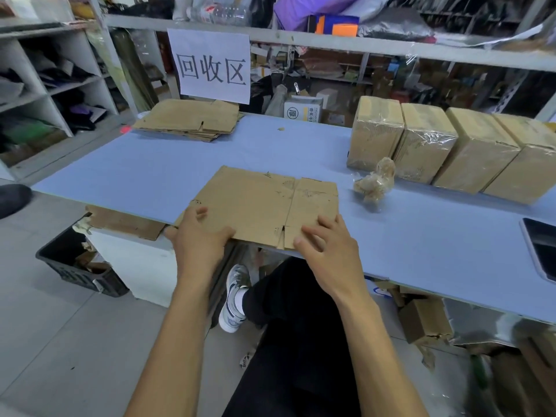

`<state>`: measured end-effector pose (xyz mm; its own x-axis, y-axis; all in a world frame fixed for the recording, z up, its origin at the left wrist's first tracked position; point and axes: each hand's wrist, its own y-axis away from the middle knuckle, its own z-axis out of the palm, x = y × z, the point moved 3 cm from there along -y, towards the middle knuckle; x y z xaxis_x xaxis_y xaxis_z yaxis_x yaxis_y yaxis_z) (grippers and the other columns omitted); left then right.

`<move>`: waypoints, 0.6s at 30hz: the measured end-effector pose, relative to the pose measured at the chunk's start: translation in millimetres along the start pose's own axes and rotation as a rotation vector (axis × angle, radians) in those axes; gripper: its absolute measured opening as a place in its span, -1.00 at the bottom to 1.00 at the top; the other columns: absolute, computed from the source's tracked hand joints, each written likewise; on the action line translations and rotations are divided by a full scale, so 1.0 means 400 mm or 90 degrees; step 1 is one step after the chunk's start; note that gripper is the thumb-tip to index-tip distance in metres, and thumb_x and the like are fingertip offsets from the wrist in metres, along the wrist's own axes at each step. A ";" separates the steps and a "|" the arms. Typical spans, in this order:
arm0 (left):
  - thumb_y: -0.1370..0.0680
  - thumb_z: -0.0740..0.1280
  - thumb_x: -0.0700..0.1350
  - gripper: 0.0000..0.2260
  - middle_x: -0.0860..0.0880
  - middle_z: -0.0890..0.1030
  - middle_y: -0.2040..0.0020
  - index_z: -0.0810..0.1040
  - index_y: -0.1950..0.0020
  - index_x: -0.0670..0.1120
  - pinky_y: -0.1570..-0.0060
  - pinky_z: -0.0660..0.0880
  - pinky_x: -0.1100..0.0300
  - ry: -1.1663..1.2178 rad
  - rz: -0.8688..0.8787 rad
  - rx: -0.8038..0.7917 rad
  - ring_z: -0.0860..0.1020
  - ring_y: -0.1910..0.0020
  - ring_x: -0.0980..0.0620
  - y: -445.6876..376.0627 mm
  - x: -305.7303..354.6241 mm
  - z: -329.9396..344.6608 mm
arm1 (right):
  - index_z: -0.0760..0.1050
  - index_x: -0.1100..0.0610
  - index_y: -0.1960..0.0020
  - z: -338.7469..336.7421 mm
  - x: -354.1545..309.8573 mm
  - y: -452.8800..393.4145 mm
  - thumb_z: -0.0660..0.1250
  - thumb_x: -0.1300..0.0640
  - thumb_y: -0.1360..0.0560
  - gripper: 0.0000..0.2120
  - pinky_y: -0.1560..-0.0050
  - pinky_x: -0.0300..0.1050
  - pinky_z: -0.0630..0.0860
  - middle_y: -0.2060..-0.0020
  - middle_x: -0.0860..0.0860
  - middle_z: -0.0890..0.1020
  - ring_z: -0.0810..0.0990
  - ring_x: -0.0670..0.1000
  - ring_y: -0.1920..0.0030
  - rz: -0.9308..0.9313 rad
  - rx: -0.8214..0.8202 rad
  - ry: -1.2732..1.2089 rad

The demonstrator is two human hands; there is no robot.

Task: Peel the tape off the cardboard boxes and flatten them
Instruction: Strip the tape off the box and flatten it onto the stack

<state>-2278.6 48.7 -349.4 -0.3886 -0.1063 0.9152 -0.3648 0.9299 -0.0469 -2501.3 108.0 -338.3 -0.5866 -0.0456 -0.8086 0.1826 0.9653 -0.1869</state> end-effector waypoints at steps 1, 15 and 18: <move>-0.42 0.54 -0.13 -0.45 -0.06 0.38 -0.26 0.44 -0.37 -0.03 -0.04 0.37 0.19 -0.023 0.016 -0.001 0.35 -0.36 -0.06 -0.028 0.011 -0.009 | 0.66 0.16 -0.14 0.006 -0.008 -0.015 0.38 0.06 -0.58 -0.77 -0.11 -0.67 -0.02 -0.25 0.12 0.56 0.22 -0.07 -0.48 -0.018 0.000 -0.008; -0.42 0.57 0.04 -0.45 -0.22 0.32 -0.37 0.53 -0.35 -0.08 -0.05 0.44 0.08 -0.242 0.143 0.042 0.48 -0.15 -0.17 -0.557 0.161 -0.183 | 0.58 0.20 -0.05 0.250 -0.192 -0.548 0.42 0.01 -0.56 -0.76 -0.35 0.03 0.35 -0.06 0.08 0.51 0.33 0.08 -0.20 -0.291 -0.005 0.073; -0.38 0.58 0.08 -0.45 -0.20 0.27 -0.35 0.55 -0.29 -0.07 -0.25 0.43 0.08 -0.266 0.144 0.082 0.47 -0.17 -0.13 -0.706 0.162 -0.185 | 0.57 0.19 -0.20 0.325 -0.210 -0.687 0.42 -0.02 -0.55 -0.66 -0.37 -0.07 0.30 -0.20 0.09 0.51 0.32 0.18 -0.31 -0.303 -0.058 0.102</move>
<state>-2138.1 -194.9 -247.1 -0.7666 -0.0630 0.6390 -0.3236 0.8975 -0.2997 -2399.7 -187.1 -291.7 -0.7032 -0.4525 -0.5484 -0.2001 0.8661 -0.4581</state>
